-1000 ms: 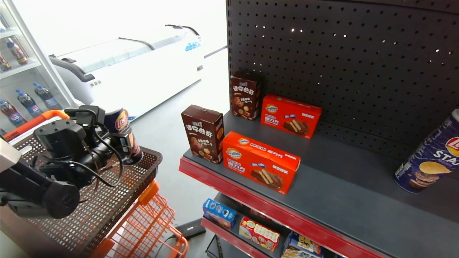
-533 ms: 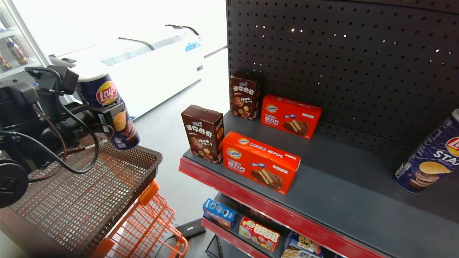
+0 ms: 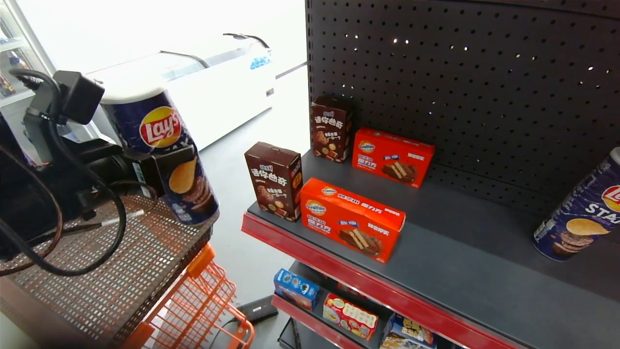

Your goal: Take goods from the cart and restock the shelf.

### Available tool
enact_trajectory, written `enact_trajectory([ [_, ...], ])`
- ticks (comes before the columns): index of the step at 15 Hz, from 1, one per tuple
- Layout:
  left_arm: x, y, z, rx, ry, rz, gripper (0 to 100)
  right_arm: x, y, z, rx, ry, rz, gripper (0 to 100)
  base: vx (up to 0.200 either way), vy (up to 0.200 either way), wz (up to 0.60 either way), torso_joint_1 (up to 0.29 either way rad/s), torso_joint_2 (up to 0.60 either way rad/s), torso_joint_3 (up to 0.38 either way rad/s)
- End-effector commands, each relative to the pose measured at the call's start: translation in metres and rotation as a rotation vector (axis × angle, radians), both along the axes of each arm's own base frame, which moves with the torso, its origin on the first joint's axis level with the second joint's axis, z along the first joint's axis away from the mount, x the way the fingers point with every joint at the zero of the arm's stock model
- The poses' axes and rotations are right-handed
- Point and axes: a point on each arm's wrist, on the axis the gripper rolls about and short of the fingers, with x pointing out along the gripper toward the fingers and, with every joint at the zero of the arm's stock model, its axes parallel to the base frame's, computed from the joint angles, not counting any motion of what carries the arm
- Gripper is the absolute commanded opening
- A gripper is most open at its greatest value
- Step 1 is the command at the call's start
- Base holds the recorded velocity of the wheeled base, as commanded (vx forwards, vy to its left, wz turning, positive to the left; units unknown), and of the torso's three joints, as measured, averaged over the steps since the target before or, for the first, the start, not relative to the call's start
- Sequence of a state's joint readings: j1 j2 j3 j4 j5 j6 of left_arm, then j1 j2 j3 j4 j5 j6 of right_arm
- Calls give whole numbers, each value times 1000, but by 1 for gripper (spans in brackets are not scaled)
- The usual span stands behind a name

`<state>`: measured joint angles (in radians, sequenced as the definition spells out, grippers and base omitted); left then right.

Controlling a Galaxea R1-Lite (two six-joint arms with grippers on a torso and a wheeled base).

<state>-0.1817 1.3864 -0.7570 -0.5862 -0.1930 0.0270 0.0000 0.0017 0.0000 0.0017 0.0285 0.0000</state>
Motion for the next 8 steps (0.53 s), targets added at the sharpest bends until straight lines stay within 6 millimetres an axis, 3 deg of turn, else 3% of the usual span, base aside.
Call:
enact_trajectory([
  [1, -34, -11, 15, -15, -17, -107, 0, 0, 0, 0, 0, 1, 1, 100, 0, 0, 0, 0, 0, 0],
  [3, -57, -10, 15, -11, 52, -281, 0, 0, 0, 0, 0, 1, 1, 100, 0, 0, 0, 0, 0, 0],
  [8, -58, -16, 10, 2, 28, -356, 0, 0, 0, 0, 0, 1, 2, 100, 0, 0, 0, 0, 0, 0],
])
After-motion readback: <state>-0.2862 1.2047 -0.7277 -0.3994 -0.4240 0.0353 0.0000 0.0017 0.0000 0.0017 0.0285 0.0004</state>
